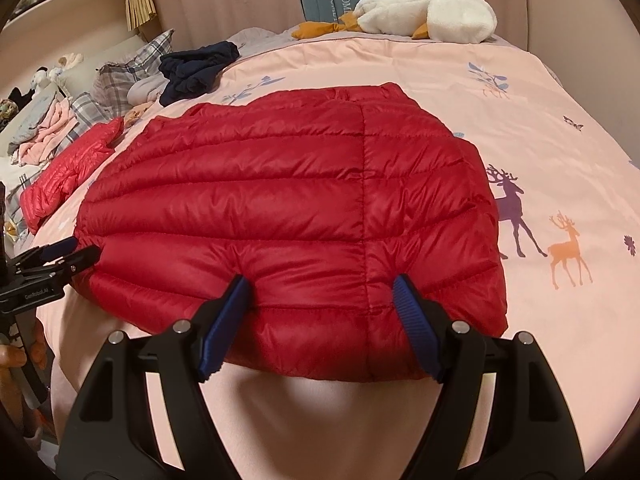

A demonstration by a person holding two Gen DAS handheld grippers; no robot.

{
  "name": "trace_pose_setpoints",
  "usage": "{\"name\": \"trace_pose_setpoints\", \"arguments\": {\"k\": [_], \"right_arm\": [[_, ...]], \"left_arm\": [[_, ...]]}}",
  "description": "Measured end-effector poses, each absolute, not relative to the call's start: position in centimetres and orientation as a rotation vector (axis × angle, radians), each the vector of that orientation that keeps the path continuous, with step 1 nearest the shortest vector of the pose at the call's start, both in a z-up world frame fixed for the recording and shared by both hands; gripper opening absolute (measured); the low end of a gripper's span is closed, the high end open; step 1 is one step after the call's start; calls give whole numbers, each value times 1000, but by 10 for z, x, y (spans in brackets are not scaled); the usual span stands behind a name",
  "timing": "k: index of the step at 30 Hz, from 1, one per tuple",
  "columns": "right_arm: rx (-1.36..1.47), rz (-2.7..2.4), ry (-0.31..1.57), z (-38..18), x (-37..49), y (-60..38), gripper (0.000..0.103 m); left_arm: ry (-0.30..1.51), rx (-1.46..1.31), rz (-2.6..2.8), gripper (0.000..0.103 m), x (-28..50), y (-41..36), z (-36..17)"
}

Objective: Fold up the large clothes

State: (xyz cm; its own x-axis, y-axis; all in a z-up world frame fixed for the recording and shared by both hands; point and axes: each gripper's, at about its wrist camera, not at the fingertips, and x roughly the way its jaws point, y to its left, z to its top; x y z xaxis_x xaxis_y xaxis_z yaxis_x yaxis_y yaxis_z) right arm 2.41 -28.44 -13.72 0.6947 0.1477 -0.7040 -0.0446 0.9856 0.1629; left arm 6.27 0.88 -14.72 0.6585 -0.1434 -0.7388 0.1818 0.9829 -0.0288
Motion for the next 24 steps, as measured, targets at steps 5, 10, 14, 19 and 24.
{"name": "trace_pose_setpoints", "arguments": {"k": [5,10,14,19,24], "right_arm": [[147,98,695,-112,12,-294,76],[176,64,679,-107,21,-310,76],[193,44,734,-126,33,-314,76],[183,38,768,-144,37,-310,76],[210,49,778,-146,37,-314,76]], "left_arm": [[807,49,-168,90,56,12,-138],[781,19,-125,90,57,25,-131],[828,-33,-118,90,66,35,-140],[843,-27,-122,90,65,34,-148],[855,-37,-124,92,67,35,-152]]}}
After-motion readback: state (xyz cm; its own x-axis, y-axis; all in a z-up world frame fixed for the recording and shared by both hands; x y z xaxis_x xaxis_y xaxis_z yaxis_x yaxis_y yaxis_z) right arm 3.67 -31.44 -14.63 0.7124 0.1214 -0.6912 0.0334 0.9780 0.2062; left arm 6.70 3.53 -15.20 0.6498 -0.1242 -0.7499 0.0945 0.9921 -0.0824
